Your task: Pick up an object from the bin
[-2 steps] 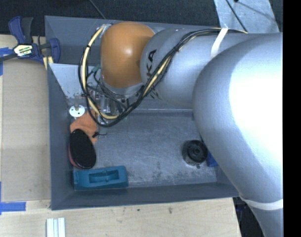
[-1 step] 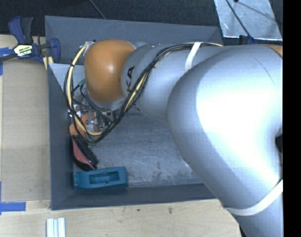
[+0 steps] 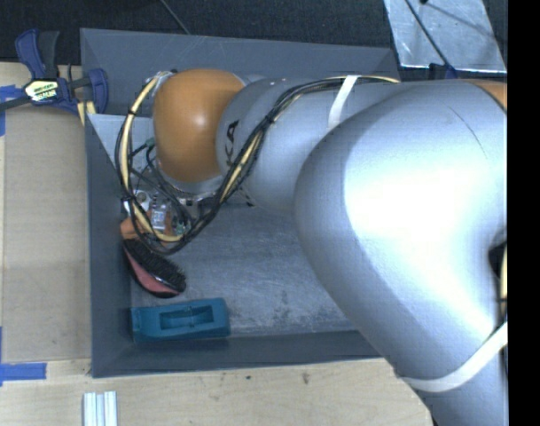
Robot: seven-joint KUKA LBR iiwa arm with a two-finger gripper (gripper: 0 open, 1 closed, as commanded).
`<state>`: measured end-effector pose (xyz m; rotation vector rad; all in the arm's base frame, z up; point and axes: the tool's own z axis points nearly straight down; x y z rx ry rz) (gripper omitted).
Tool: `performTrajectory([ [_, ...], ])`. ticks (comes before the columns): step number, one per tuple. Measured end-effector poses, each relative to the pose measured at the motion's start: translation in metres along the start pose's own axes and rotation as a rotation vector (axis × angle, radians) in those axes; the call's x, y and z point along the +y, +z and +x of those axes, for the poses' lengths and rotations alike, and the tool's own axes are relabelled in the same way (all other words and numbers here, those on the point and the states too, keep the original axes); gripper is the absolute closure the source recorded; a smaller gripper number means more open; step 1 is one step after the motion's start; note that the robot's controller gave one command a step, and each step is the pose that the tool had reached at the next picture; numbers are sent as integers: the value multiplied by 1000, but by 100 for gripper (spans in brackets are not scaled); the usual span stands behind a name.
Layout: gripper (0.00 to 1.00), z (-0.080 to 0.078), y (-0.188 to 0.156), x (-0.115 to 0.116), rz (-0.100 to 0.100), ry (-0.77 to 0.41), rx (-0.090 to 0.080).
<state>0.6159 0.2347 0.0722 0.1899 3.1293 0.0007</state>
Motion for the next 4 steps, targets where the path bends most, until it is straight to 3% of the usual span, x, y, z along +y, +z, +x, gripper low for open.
performTrajectory([
  [2,100,1,-4,-1,2,0,4],
  [3,100,3,-23,-1,4,1,12],
  [4,100,0,-42,0,0,1,4],
])
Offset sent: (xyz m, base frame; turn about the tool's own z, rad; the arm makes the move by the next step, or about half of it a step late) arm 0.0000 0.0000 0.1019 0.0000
